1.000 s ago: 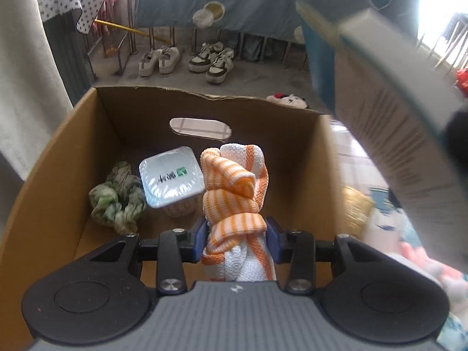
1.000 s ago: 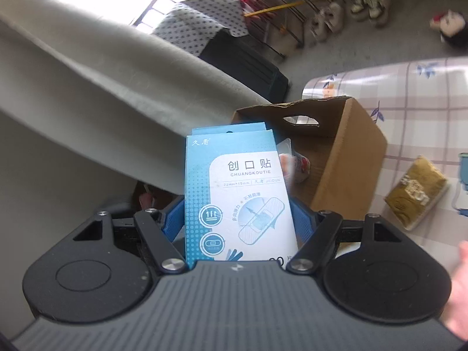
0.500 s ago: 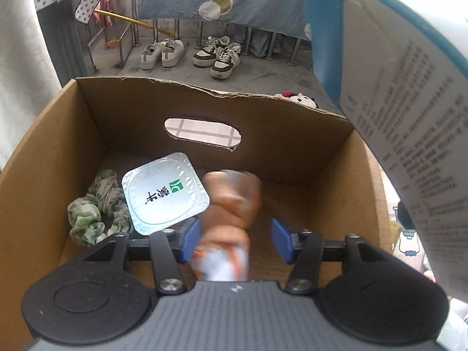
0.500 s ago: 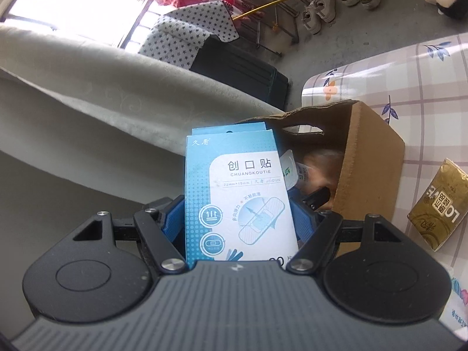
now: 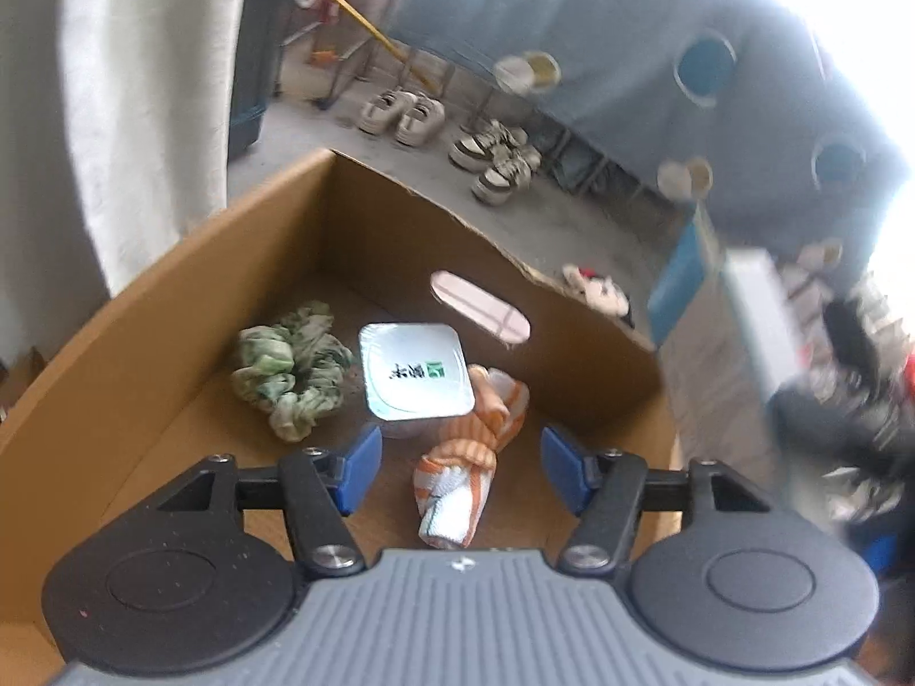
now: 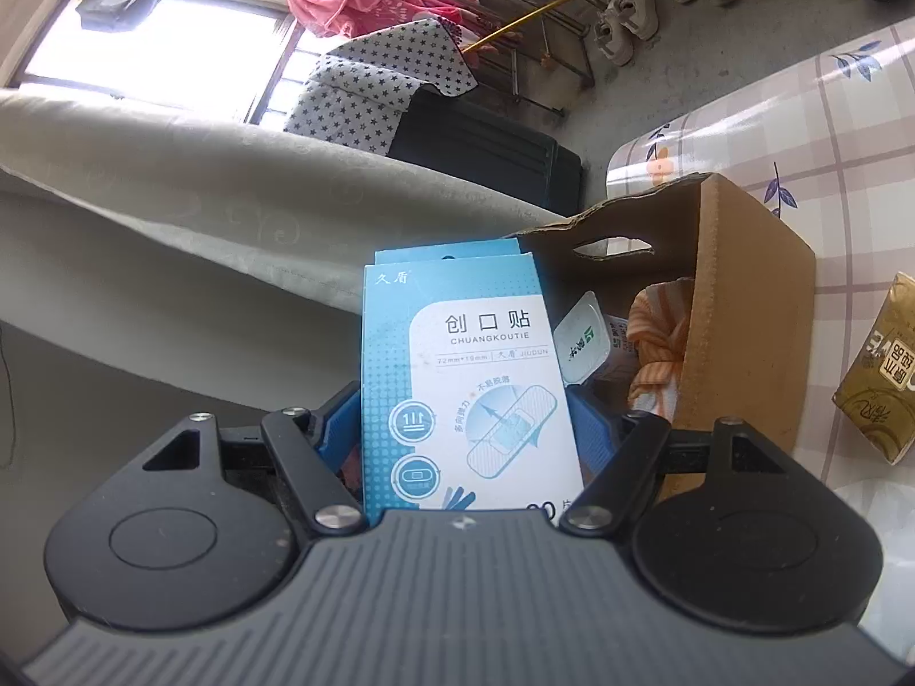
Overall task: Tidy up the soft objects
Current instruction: 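Open the left tool to drop the orange-striped towel into the box, then lower the blue bandage box into the box and open the right tool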
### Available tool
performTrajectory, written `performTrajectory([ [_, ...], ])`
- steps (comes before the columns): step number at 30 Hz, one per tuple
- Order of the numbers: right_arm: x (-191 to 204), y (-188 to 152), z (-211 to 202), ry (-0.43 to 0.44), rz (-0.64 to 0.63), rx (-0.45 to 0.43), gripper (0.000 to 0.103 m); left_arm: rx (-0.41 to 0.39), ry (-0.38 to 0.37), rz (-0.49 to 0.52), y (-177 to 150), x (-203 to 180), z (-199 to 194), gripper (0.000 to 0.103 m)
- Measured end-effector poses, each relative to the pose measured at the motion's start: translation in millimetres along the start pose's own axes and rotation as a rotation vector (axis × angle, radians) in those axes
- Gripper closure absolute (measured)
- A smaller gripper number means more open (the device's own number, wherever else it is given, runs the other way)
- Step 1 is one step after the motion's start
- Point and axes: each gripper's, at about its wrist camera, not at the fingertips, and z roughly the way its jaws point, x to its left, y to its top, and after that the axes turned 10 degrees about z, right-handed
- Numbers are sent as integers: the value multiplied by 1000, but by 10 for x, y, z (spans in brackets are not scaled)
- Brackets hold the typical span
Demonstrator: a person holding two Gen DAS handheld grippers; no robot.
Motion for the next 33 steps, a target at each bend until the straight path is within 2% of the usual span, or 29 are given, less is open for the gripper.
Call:
performTrajectory([
  [1, 23, -28, 17, -16, -27, 4, 29, -6, -27, -24, 16, 34, -50, 34],
  [7, 101, -204, 115, -69, -115, 23, 29, -65, -168, -151, 90, 187, -225, 29],
  [16, 112, -243, 153, -104, -129, -1, 30, -87, -273, -180, 44, 176, -228, 29],
  [20, 100, -227, 165, -107, -118, -9, 30, -94, -292, -145, 31, 131, -239, 29],
  [26, 14, -94, 140, -52, -22, -32, 30, -133, -327, -92, -45, 127, -321, 29],
  [29, -48, -4, 107, -29, 37, -31, 30, -164, -332, -16, -89, 85, -409, 29],
  [33, -76, 57, 59, 1, 81, -10, 30, -188, -331, 151, -170, -61, -529, 29],
])
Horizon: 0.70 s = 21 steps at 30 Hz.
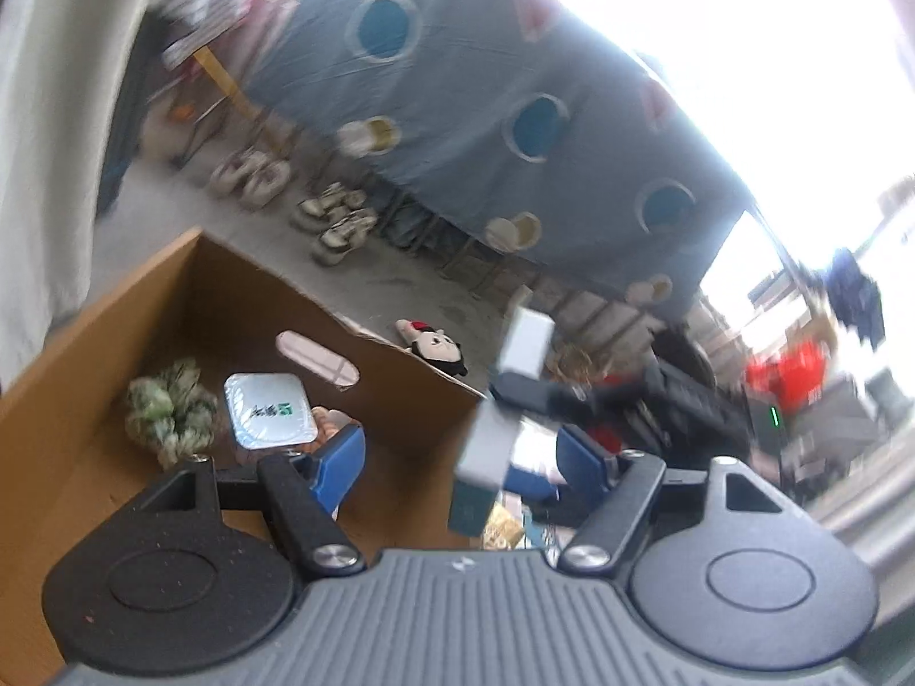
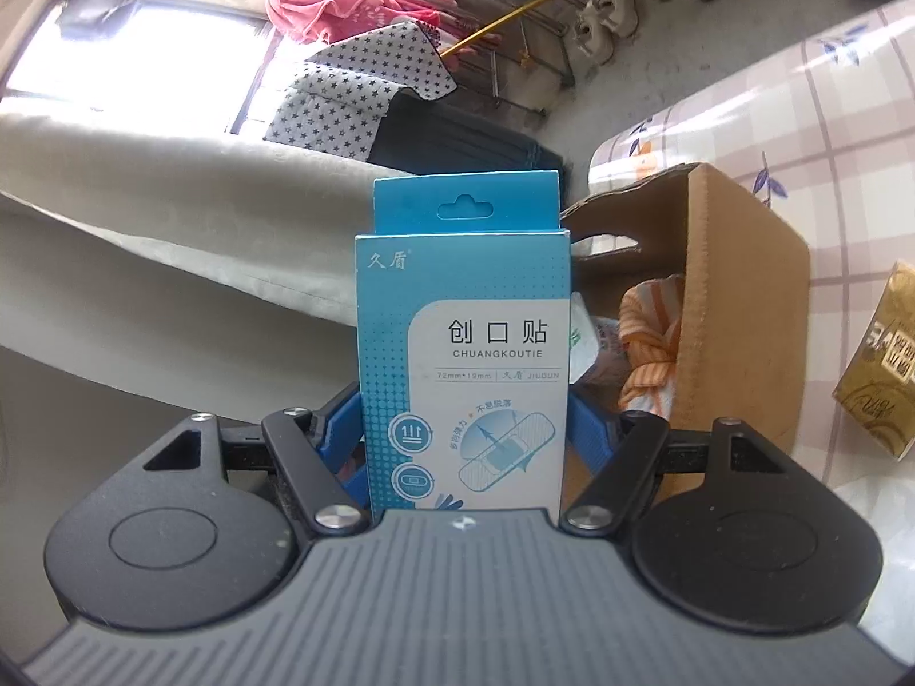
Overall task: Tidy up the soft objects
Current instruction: 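Lower the blue bandage box into the box and open the right tool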
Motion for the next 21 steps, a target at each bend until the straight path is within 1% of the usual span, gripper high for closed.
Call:
performTrajectory([
  [2, 29, 10, -11, 5, -1, 21, 30, 18, 0, 99, -19, -114, -11, 29],
  [4, 68, 10, 13, 11, -2, 62, 30, 32, 27, 208, -45, -244, 8, 29],
  [5, 87, -2, 21, 7, -8, 78, 30, 40, 47, 251, -59, -299, 31, 29],
  [7, 128, -54, 33, 4, -28, 102, 30, 58, 74, 301, -77, -366, 100, 30],
  [8, 134, -75, 46, 4, -31, 114, 30, 71, 82, 306, -82, -375, 144, 32],
  [9, 147, -96, 63, 2, -30, 124, 30, 82, 84, 305, -86, -374, 182, 37],
  [10, 151, -113, 76, 1, -30, 131, 30, 94, 89, 302, -91, -364, 229, 45],
  [11, 150, -130, 84, -1, -31, 137, 30, 104, 94, 295, -92, -350, 264, 50],
  [12, 145, -142, 87, -4, -31, 141, 30, 114, 99, 291, -97, -335, 302, 59],
  [14, 147, -158, 88, -14, -37, 144, 30, 127, 72, 279, -107, -296, 333, 65],
  [16, 120, -160, 84, -19, -37, 146, 30, 140, 39, 263, -107, -268, 361, 76],
  [18, 70, -131, 72, -17, -28, 147, 30, 146, 34, 261, -121, -275, 390, 77],
  [19, 47, -117, 66, -13, -23, 147, 30, 146, 36, 266, -128, -288, 410, 81],
  [21, -3, -77, 21, -13, -7, 144, 28, 143, 92, 293, -149, -334, 450, 82],
])
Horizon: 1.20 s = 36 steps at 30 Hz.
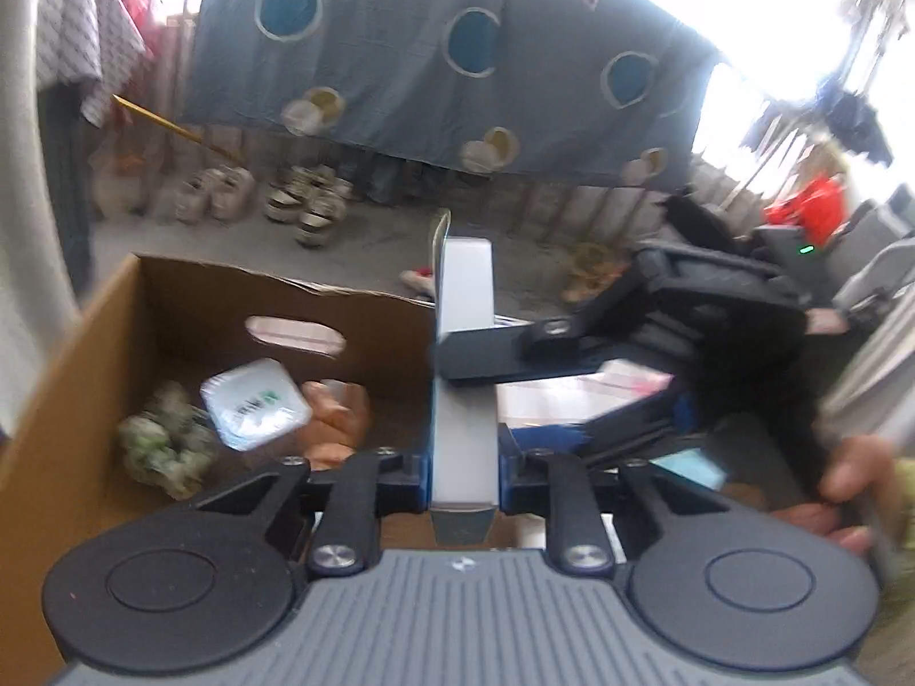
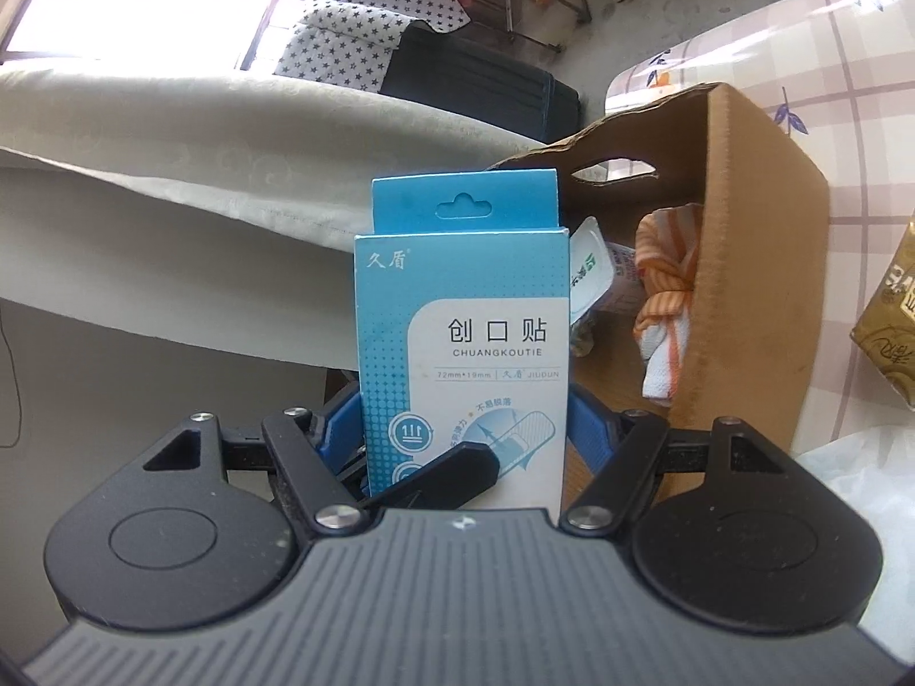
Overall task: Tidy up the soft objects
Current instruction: 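Lower the blue bandage box into the box and open the right tool, then move the left tool to the pink plush toy and close on it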
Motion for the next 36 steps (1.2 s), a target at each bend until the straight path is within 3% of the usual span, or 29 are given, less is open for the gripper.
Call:
performTrajectory([
  [3, -57, 45, -151, -6, 9, -33, 23, 18, 9, -17, 8, 29, 100, 82],
  [13, -207, -8, -1065, 101, -12, -161, 21, 162, 75, 28, 58, 3, 690, 82],
  [20, -434, -88, -1427, 125, -13, -184, 19, 253, 83, 22, -5, -7, 1083, 82],
  [21, -463, -93, -1454, 122, -10, -184, 19, 252, 96, 18, 4, -9, 1081, 80],
  [24, -533, -141, -1534, 114, -10, -192, 19, 252, 108, 7, 53, -26, 1016, 57],
  [31, -673, -319, -1937, 115, -20, -249, 18, 209, 180, 21, 125, -204, 682, 43],
  [36, -761, -605, -2369, 71, -51, -306, 17, 105, 223, -34, 178, -360, 212, 33],
])
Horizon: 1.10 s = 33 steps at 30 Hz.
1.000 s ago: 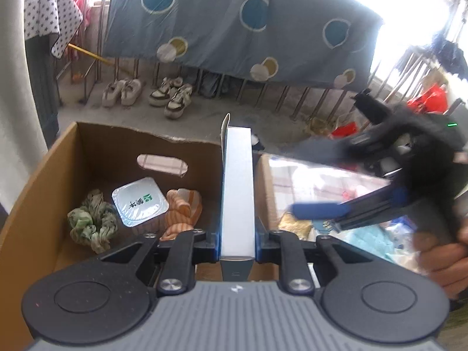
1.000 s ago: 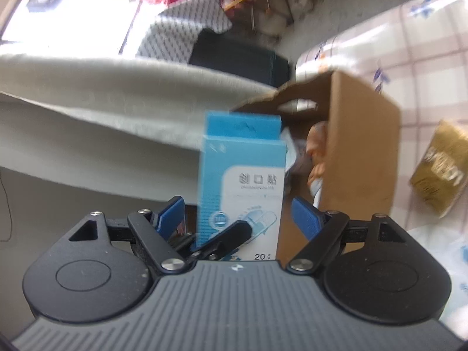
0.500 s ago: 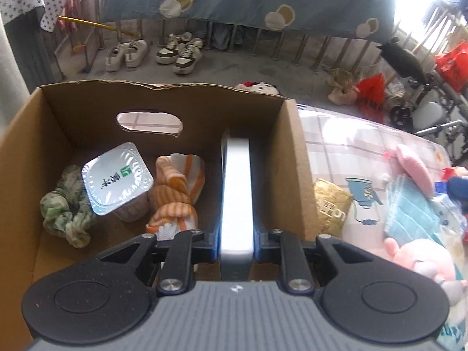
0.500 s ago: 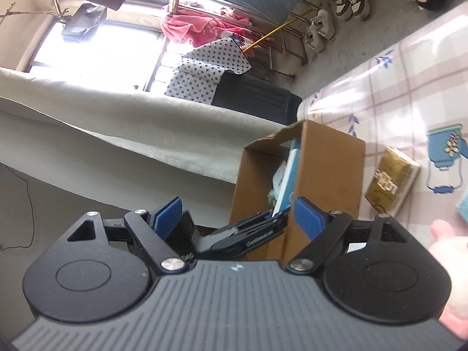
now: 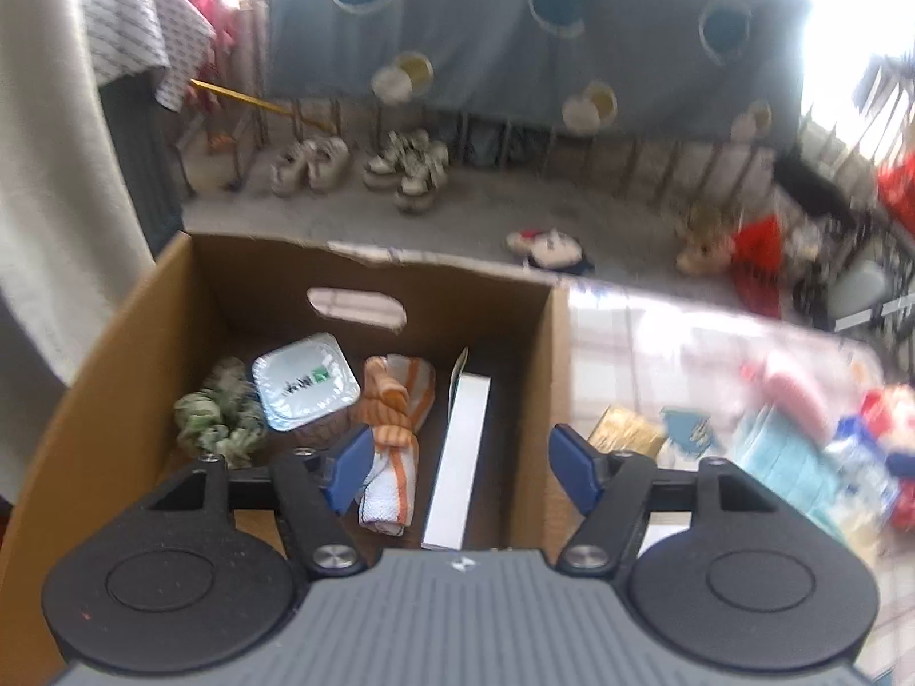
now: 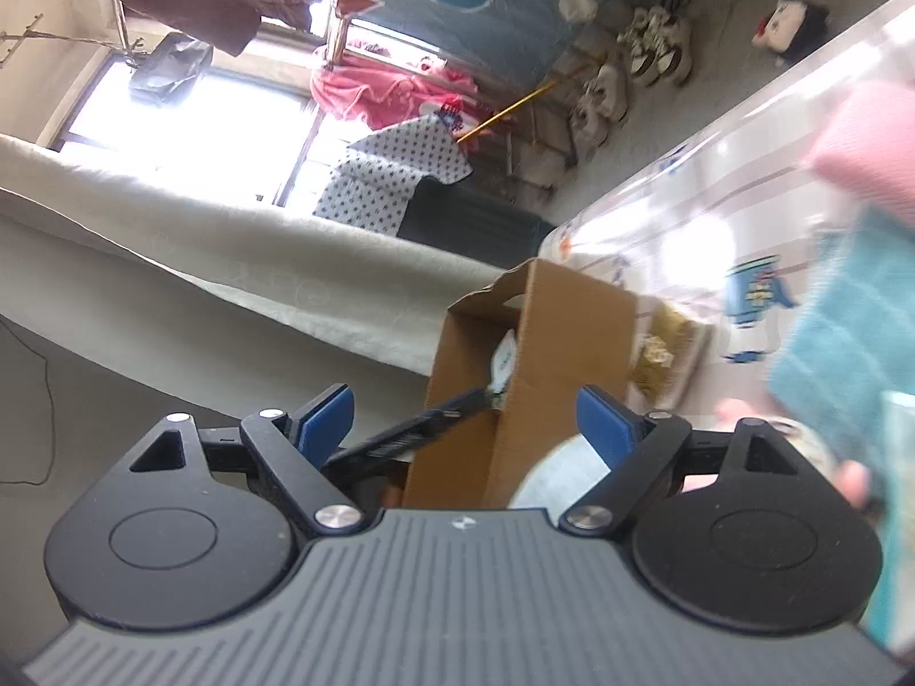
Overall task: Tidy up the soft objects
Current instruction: 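Move the left tool to the pink plush toy and close on it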
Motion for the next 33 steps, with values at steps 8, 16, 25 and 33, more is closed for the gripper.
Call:
performTrajectory([
  [8, -344, -312, -950, -76, -23, -68, 15, -91, 4, -8, -229, -411, -898, 26],
  [16, -670, -686, -1141, -85, 1, -22, 14, -122, -72, 113, -551, -1257, -1254, 18],
  [25, -1048, -899, -729, -8, 204, -28, 14, 28, -123, 293, -372, -1964, -567, 23],
  [33, -1410, -953, -475, 58, 370, -60, 18, 234, -101, 366, -376, -2120, 178, 52],
])
